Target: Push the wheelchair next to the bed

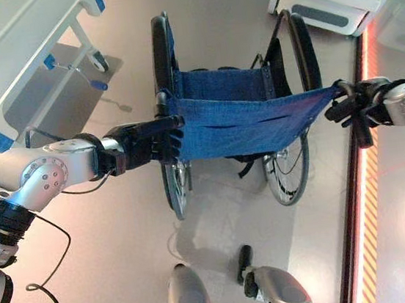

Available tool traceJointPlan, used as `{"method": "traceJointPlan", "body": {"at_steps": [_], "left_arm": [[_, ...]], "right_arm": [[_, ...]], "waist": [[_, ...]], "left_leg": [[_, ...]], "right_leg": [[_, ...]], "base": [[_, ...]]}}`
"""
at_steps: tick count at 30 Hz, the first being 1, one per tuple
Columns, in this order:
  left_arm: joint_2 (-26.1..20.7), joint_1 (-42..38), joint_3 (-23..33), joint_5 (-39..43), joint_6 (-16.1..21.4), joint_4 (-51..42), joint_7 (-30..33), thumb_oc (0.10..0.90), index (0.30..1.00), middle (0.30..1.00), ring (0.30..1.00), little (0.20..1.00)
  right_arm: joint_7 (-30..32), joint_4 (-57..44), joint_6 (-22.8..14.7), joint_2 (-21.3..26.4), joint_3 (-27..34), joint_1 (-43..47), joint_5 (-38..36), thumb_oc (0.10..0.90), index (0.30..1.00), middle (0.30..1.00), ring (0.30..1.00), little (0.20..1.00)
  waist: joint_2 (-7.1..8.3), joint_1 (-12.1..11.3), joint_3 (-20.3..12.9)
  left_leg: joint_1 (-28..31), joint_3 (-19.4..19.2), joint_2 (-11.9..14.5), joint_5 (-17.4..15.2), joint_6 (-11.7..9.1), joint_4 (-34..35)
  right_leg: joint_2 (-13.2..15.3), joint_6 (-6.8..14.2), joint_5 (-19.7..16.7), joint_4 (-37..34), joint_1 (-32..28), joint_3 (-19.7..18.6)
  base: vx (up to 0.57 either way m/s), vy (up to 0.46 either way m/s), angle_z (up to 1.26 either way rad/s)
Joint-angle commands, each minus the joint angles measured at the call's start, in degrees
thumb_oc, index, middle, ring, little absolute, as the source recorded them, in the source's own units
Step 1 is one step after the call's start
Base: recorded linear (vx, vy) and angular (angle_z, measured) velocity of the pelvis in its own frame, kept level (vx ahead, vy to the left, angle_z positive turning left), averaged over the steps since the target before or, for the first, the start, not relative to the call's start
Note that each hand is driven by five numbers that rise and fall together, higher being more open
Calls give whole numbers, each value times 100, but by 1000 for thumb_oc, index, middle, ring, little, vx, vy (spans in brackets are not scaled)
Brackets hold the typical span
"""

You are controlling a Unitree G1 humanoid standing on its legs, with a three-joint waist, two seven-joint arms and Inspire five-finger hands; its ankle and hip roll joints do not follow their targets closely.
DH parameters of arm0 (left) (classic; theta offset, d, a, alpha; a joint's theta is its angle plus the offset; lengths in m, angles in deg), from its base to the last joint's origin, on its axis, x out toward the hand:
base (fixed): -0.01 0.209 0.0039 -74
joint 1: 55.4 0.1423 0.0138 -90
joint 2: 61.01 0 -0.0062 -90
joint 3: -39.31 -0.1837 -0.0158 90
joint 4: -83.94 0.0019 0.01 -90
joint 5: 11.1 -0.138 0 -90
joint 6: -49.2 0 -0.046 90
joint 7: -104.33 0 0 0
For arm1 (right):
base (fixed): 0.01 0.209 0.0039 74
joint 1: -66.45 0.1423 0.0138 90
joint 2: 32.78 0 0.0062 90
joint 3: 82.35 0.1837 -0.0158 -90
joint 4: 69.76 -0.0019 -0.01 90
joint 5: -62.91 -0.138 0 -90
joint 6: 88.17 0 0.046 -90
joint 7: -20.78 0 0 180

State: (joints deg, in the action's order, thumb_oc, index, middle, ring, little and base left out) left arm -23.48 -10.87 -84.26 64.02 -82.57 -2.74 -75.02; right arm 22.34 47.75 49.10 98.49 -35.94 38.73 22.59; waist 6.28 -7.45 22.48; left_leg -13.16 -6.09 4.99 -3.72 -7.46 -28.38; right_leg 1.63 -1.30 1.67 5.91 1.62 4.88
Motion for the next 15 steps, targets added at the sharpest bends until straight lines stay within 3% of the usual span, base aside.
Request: {"method": "traceJointPlan", "body": {"at_steps": [1, 2, 3, 5, 7, 10, 11, 13, 14, 15], "left_arm": [[-23, 298, 1428, 122, 563, -92, 53, 400, 300, 300, 300, 300], [-156, 595, 1609, 219, 636, -162, 38, 400, 300, 300, 300, 300], [-215, 786, 1744, 247, 655, -214, 23, 400, 300, 300, 300, 300], [-299, 1108, 1989, 315, 649, -302, 12, 400, 300, 300, 300, 300], [-336, 1293, 2144, 372, 627, -364, 31, 400, 300, 300, 300, 300], [-358, 1415, 2338, 451, 478, -335, 88, 400, 300, 300, 300, 300], [-371, 1346, 2298, 475, 391, -245, 68, 400, 300, 300, 300, 300], [-357, 1284, 2239, 495, 321, -167, 48, 400, 300, 300, 300, 300], [-354, 1240, 2192, 487, 280, -124, 38, 400, 300, 300, 300, 300], [-398, 1146, 2109, 438, 216, -49, -6, 400, 300, 300, 300, 300]], "right_arm": [[-368, -446, -227, 787, -153, 471, 172, 400, 300, 300, 300, 300], [-413, -525, -346, 807, -77, 301, 190, 400, 300, 300, 300, 300], [-476, -576, -390, 817, -32, 208, 228, 400, 300, 300, 300, 300], [-588, -704, -412, 844, 64, 13, 322, 400, 300, 300, 300, 300], [-649, -838, -387, 891, 139, -128, 368, 400, 300, 300, 300, 300], [-808, -1027, -362, 920, 270, -285, 428, 400, 300, 300, 300, 300], [-805, -1114, -286, 912, 285, -316, 333, 400, 300, 300, 300, 300], [-848, -1196, -203, 936, 326, -355, 290, 400, 300, 300, 300, 300], [-871, -1234, -167, 946, 364, -400, 290, 400, 300, 300, 300, 300], [-828, -1297, -161, 943, 405, -472, 268, 400, 300, 300, 300, 300]], "waist": [[-420, 188, -375], [-575, 29, -424], [-627, -61, -457], [-689, -194, -530], [-722, -266, -590], [-698, -308, -807], [-649, -281, -977], [-557, -245, -1110], [-514, -252, -1167], [-447, -273, -1253]], "left_leg": [[-638, -542, 56, 1739, 187, 607], [-778, -573, -117, 2077, 114, 1289], [-800, -555, -214, 2249, 85, 1714], [-769, -528, -353, 2375, 62, 2509], [-746, -554, -425, 2409, 54, 2814], [-551, -665, -437, 2035, 214, 2864], [-427, -890, -422, 1670, 412, 2700], [-351, -939, -535, 1373, 537, 2490], [-355, -975, -573, 1263, 608, 2370], [-273, -1121, -640, 1169, 811, 2335]], "right_leg": [[-581, 209, 133, -84, -701, 420], [-781, 203, 220, -117, -906, 305], [-862, 207, 265, -169, -1055, 221], [-944, 240, 368, -206, -1289, 98], [-994, 249, 471, -179, -1433, 33], [-1015, 259, 793, -11, -1573, -21], [-995, 277, 1004, 159, -1598, 22], [-923, 328, 1206, 379, -1665, 90], [-895, 360, 1231, 516, -1673, 139], [-879, 492, 959, 922, -1608, 244]], "base": [[426, 100, -28], [518, 136, -45], [639, 188, -59], [485, 157, -61], [476, 162, -71], [607, 255, -78], [497, 225, -32], [539, 236, -5], [534, 244, 1], [430, 216, 3]]}}
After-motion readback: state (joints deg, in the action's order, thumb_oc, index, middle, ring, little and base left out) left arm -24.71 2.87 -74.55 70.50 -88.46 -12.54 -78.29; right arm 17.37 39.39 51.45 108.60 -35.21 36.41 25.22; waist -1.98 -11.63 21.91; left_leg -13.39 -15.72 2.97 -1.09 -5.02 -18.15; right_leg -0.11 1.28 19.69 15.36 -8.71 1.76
